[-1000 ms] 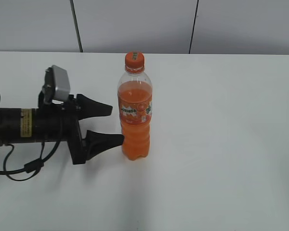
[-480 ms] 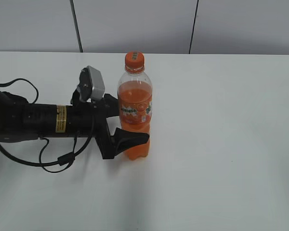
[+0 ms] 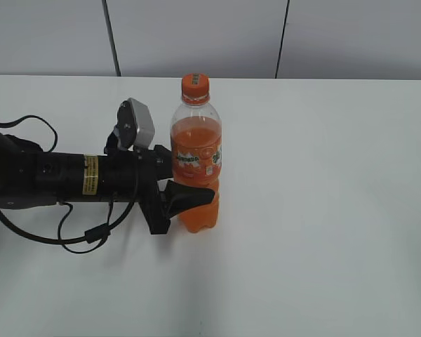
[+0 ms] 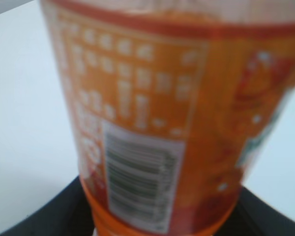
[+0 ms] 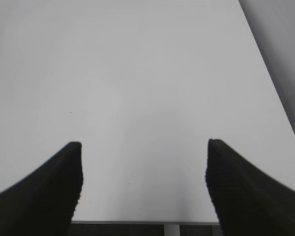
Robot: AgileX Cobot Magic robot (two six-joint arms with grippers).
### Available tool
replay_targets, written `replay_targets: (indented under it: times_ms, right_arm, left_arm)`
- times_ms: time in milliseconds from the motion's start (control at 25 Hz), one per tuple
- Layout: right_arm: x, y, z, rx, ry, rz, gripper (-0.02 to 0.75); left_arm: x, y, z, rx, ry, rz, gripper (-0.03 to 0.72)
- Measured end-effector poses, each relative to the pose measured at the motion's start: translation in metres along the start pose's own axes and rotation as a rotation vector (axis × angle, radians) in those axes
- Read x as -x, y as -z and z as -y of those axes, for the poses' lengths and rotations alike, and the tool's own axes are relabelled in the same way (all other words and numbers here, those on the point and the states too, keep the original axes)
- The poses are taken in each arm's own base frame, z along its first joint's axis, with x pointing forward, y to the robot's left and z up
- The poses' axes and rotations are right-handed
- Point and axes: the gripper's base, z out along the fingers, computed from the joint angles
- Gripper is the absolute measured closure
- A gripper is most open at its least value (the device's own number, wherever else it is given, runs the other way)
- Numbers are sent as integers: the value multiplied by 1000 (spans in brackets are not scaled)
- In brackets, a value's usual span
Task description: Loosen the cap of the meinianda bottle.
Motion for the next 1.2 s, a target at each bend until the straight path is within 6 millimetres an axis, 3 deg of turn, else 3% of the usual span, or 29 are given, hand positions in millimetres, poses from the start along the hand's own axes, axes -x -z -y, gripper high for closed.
replay_targets:
  times_ms: [1000, 1200]
  right_arm:
    - [0, 0, -1, 9, -6, 3, 153]
    - [14, 12, 0, 11, -10, 42, 153]
  left_arm:
    - [0, 0, 0, 2, 3, 1, 294]
    - [0, 0, 0, 3, 3, 1, 294]
